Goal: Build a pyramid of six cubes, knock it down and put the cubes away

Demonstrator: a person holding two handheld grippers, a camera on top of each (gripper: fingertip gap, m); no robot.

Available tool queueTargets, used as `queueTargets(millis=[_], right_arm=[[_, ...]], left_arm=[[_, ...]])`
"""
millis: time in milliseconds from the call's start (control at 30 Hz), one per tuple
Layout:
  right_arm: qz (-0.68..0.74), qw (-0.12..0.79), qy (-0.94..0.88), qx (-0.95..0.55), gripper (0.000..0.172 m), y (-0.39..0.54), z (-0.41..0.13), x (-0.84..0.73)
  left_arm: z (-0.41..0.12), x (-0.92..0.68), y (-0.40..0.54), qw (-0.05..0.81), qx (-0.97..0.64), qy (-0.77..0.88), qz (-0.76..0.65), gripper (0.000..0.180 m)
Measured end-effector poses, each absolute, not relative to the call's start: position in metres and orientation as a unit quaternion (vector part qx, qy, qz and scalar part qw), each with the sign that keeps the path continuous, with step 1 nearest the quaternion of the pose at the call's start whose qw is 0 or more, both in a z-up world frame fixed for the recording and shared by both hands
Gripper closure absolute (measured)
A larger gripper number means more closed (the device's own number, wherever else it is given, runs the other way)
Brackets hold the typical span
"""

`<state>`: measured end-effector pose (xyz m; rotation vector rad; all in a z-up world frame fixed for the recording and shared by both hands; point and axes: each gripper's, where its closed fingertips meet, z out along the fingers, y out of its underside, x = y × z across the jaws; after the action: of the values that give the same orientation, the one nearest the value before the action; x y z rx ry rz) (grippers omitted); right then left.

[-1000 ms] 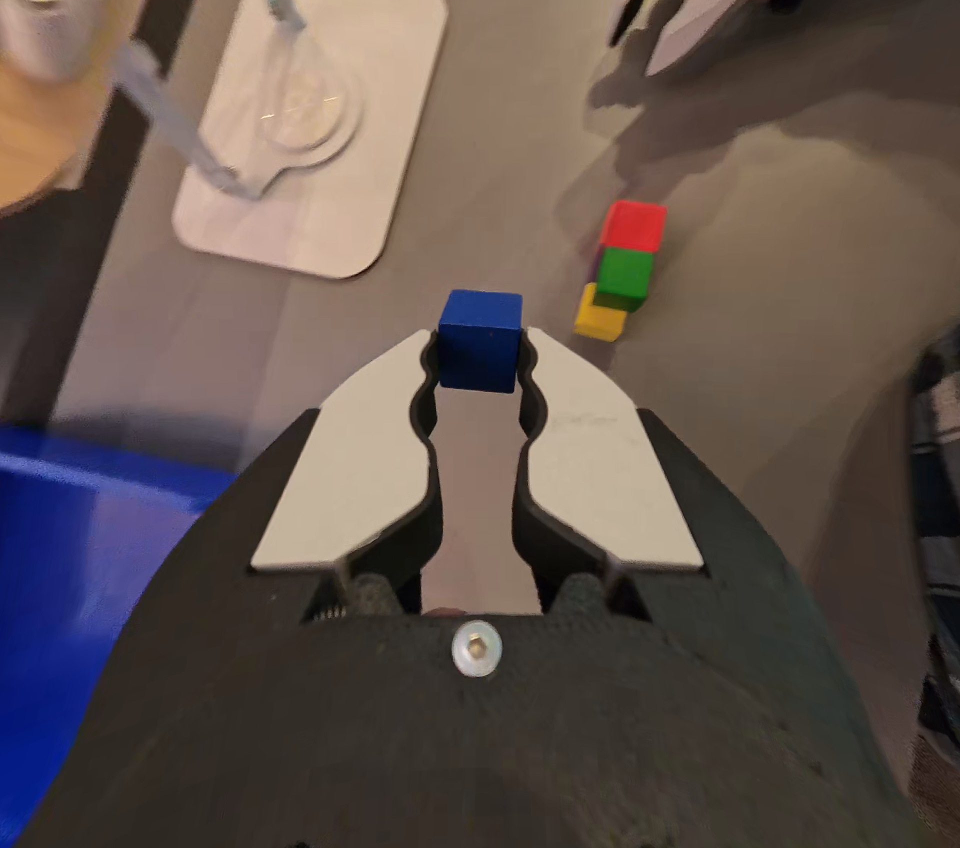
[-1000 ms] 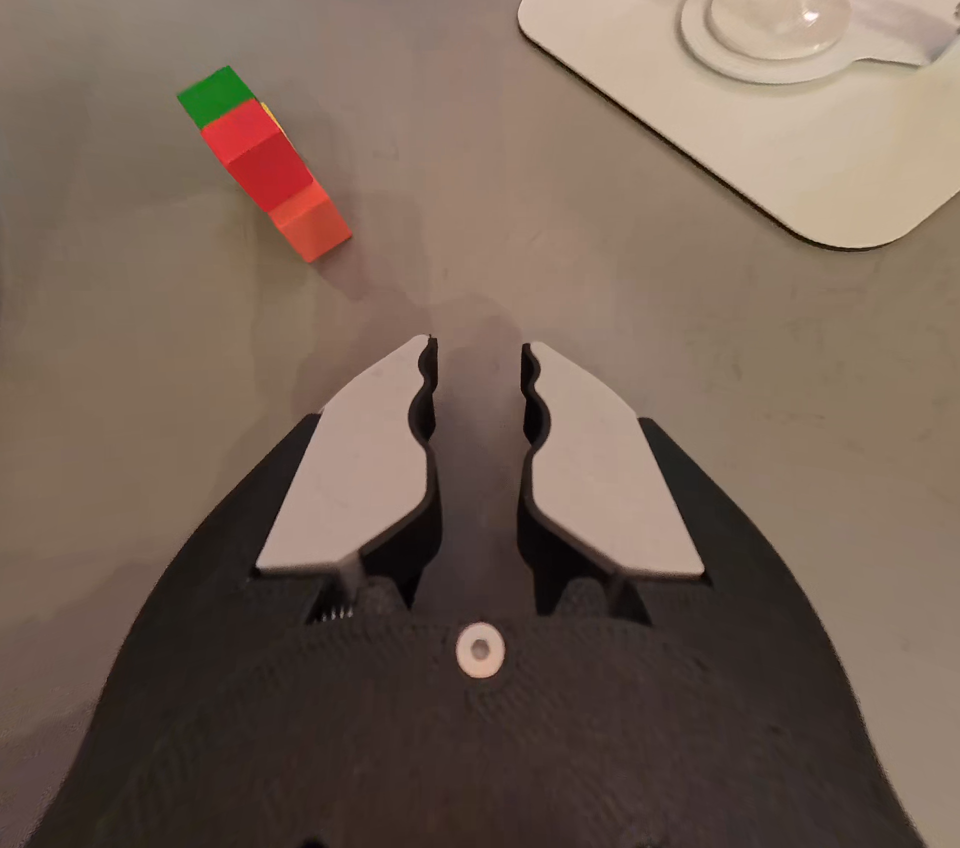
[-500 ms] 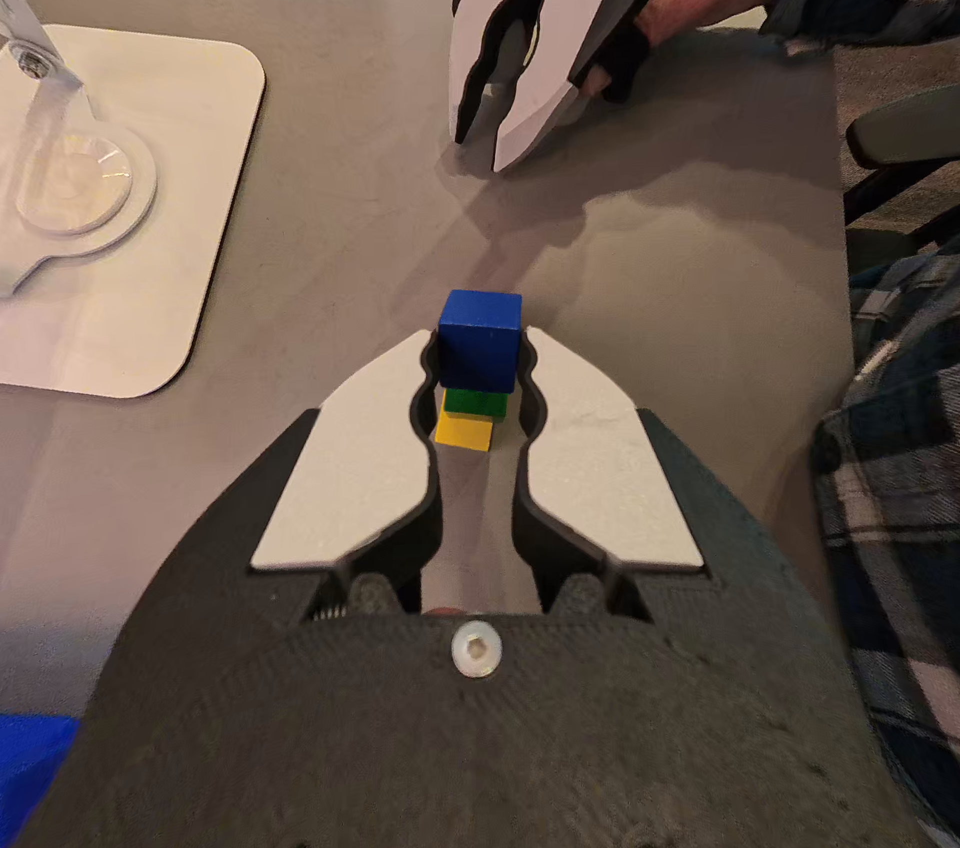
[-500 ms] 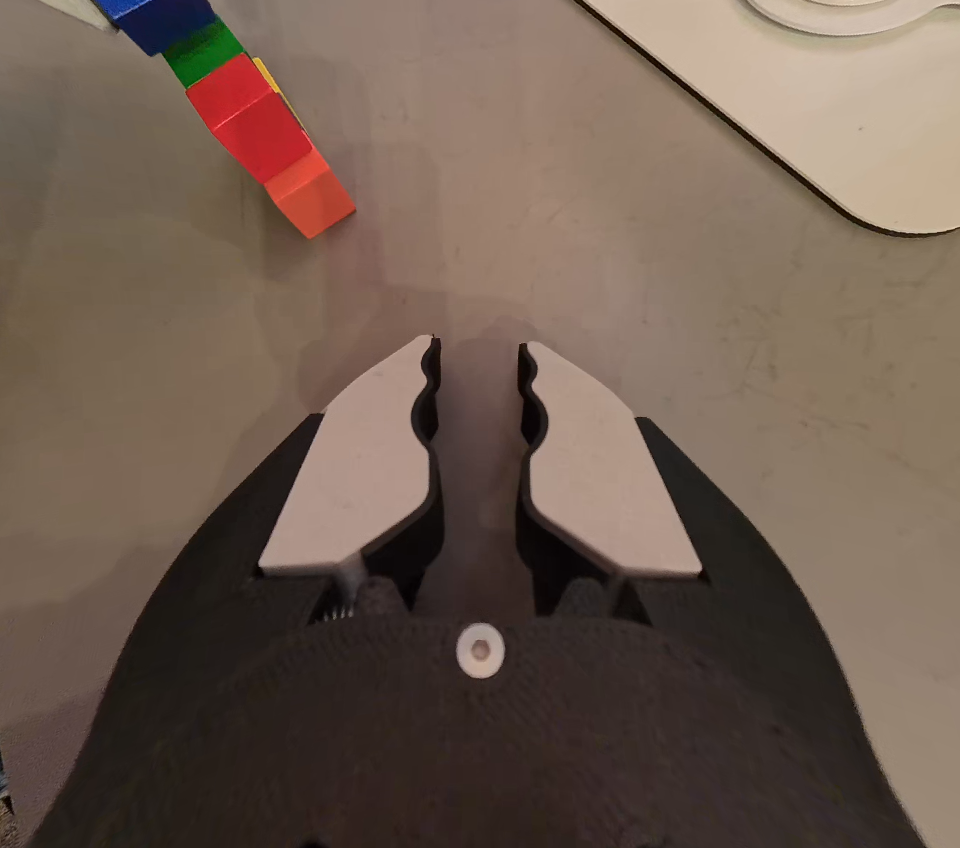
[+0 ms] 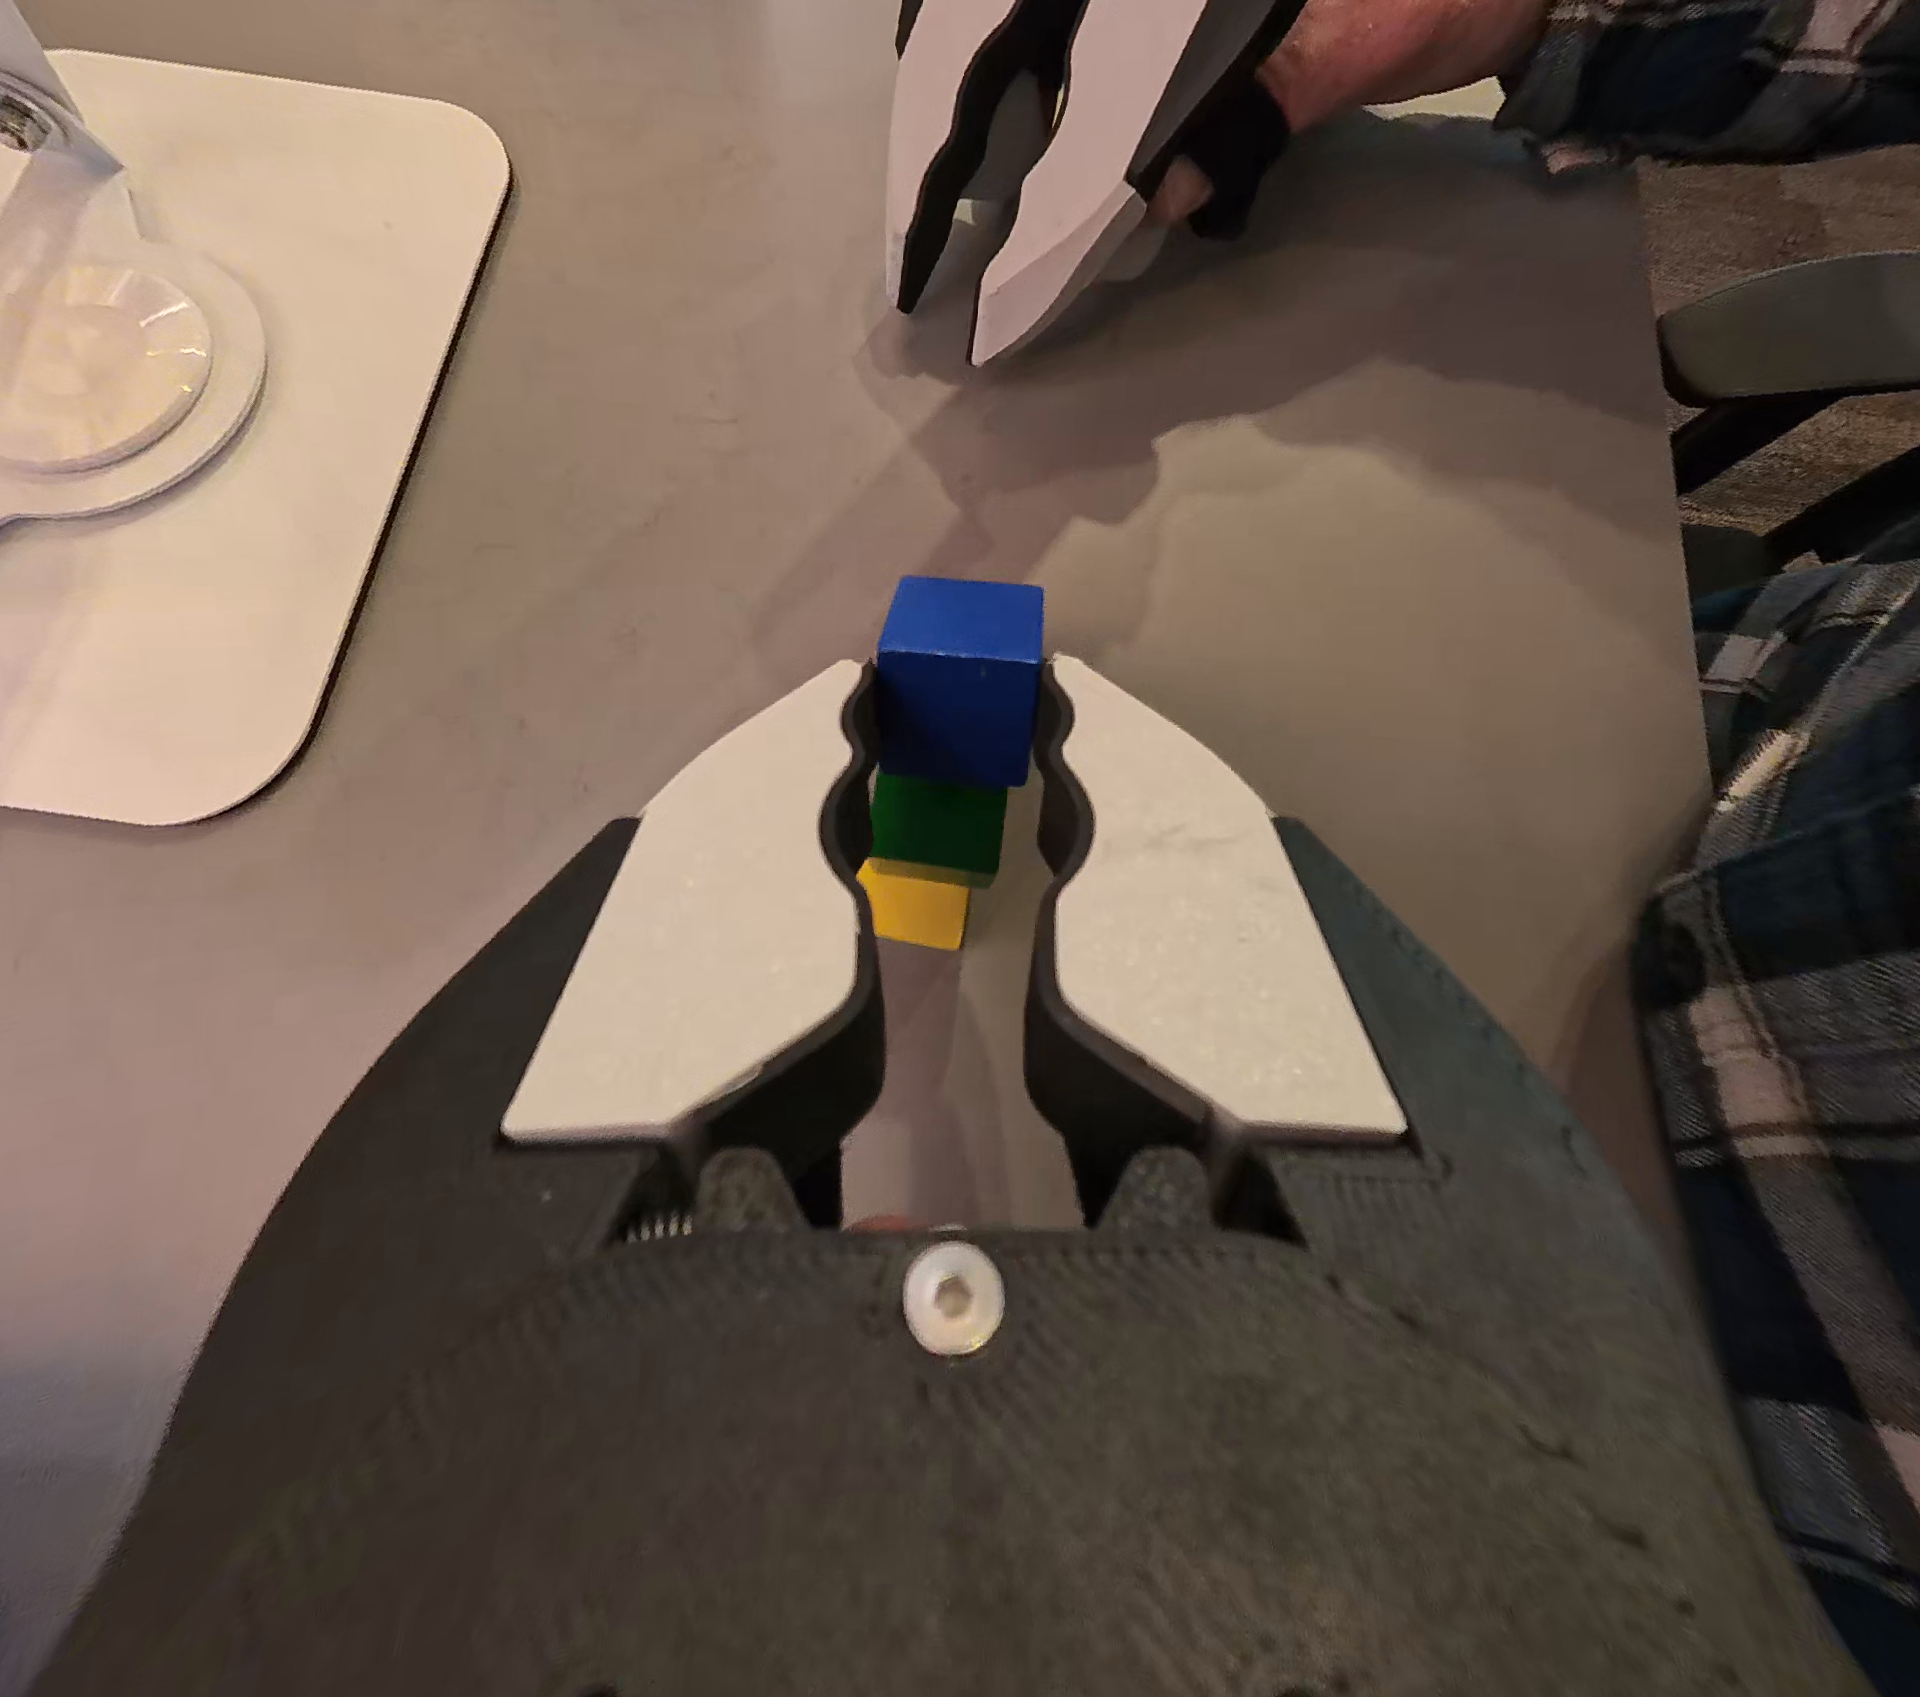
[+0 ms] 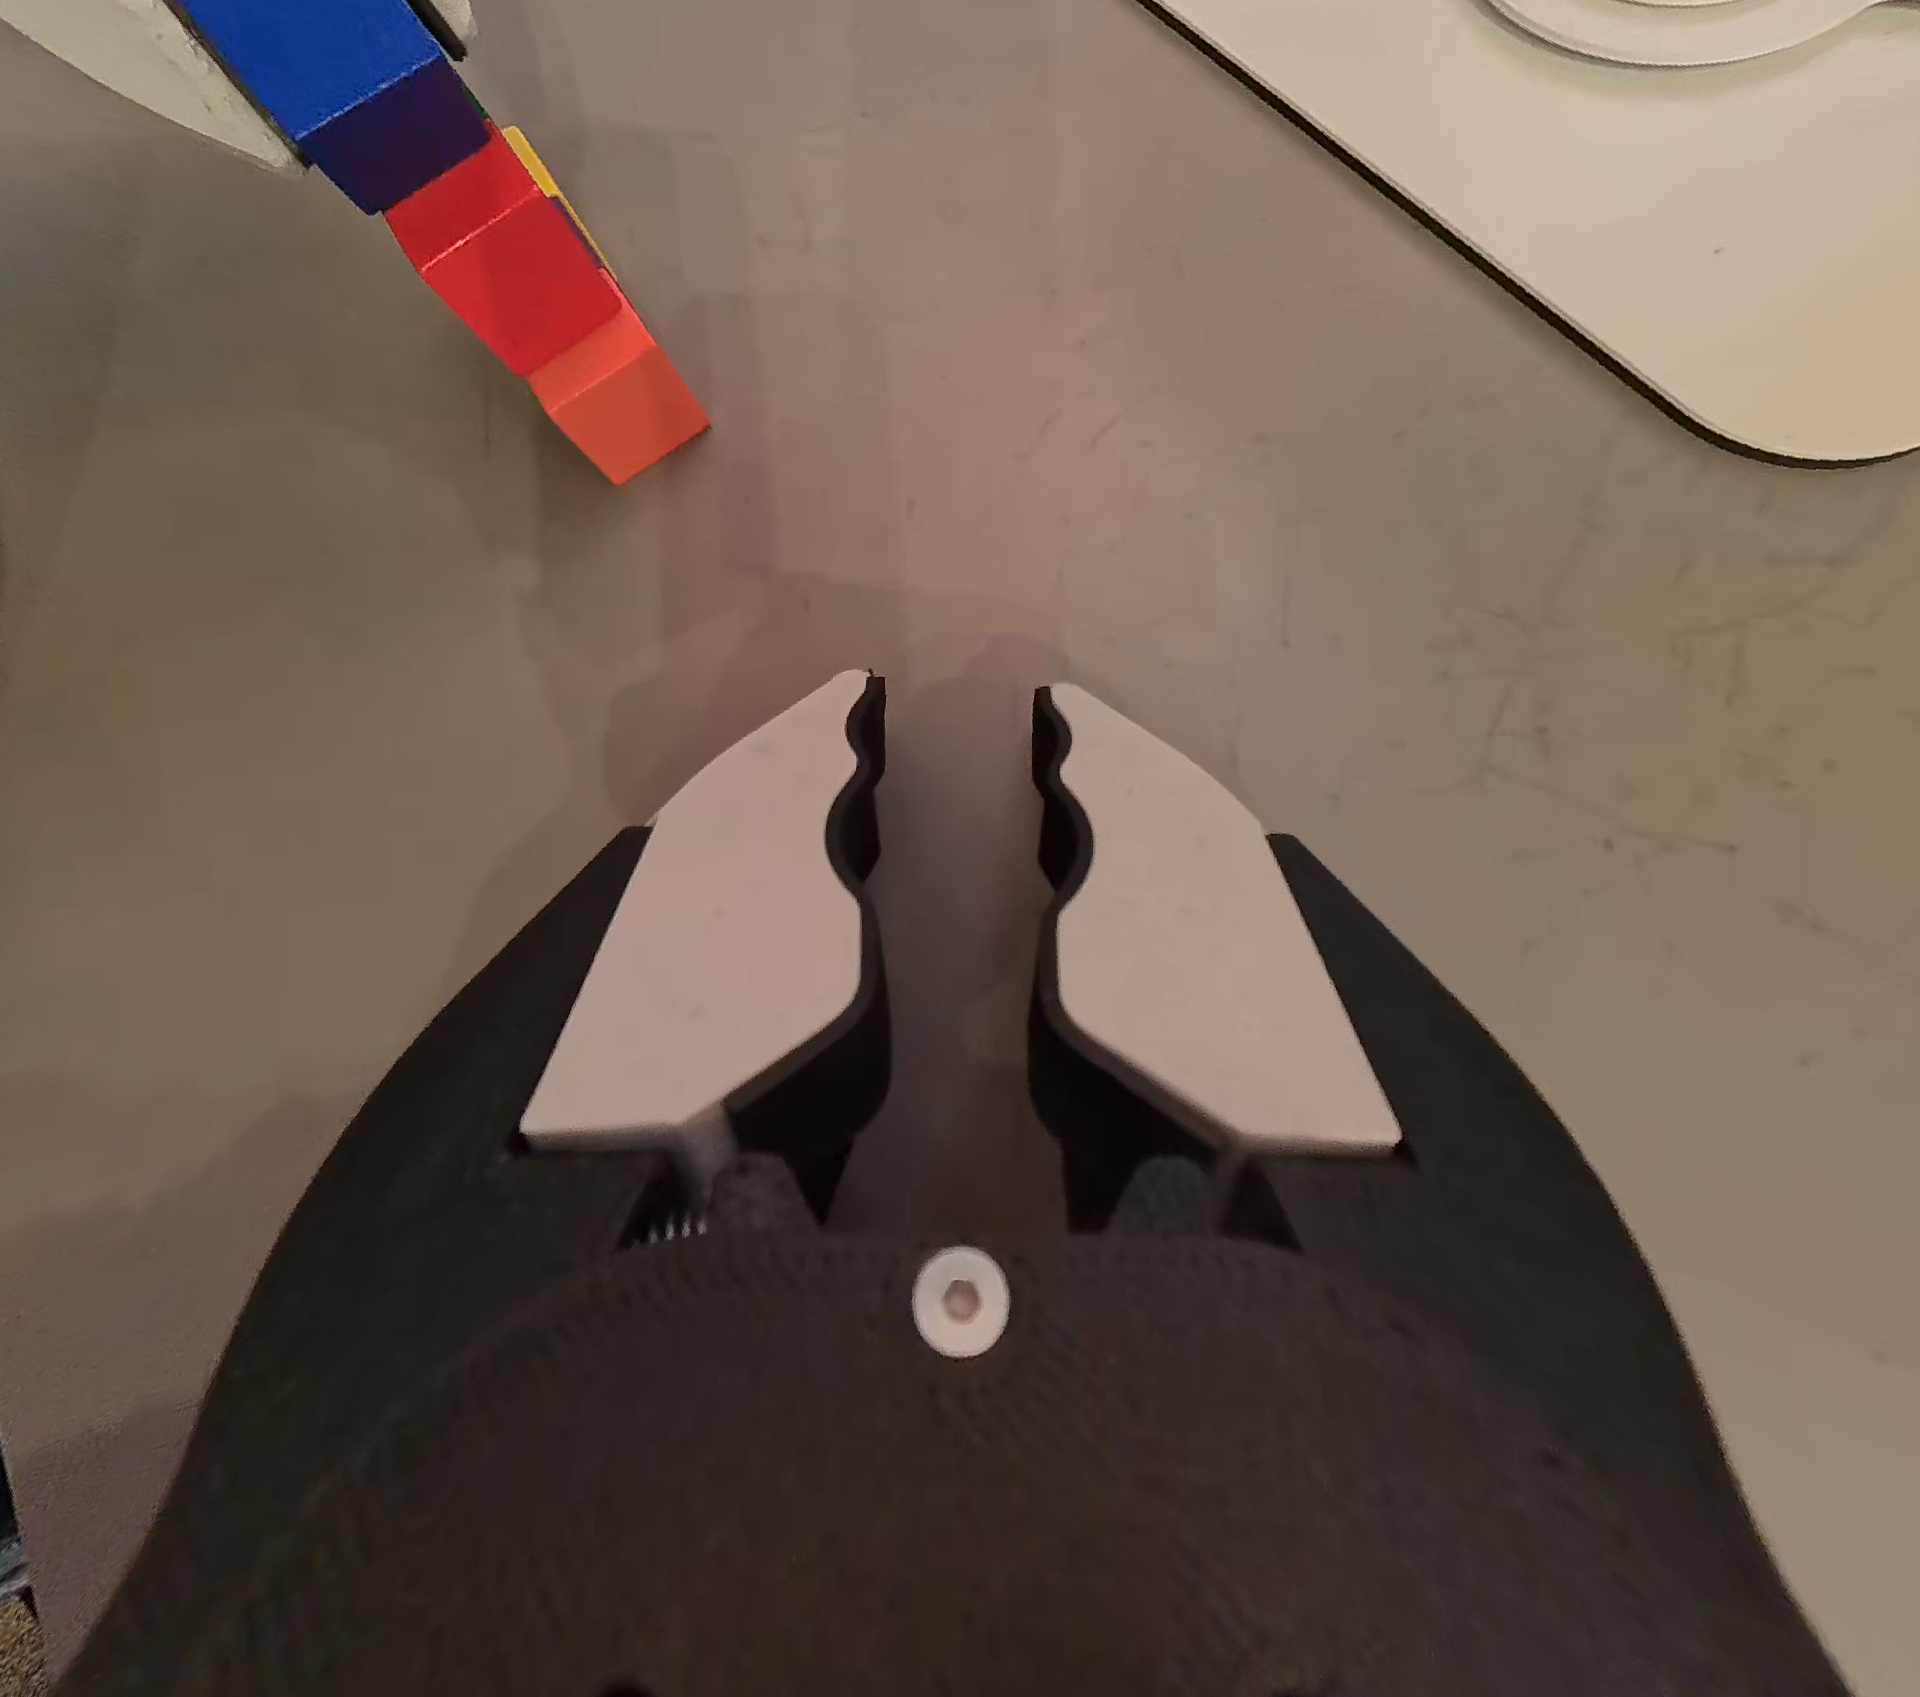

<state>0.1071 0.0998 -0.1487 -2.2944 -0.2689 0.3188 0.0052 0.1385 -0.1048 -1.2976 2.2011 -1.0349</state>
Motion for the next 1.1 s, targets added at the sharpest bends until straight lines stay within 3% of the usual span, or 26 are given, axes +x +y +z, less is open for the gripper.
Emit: queueTargets(millis=[33,1100], right_arm=[[0.126,0.394,-0.106,-0.904,0.145,0.1004,-0.1484,0.1068],[0.133,0.395,-0.101,-0.903,0.146,0.1018,-0.1474,0.1039]], left_arm=[[-0.1055,0.0048,0.1385,0.189,-0.462,0.783,-0.37,0.153],[-0.1116,-0.0049,0.1377,0.141,-0.418,0.814,-0.378,0.153]])
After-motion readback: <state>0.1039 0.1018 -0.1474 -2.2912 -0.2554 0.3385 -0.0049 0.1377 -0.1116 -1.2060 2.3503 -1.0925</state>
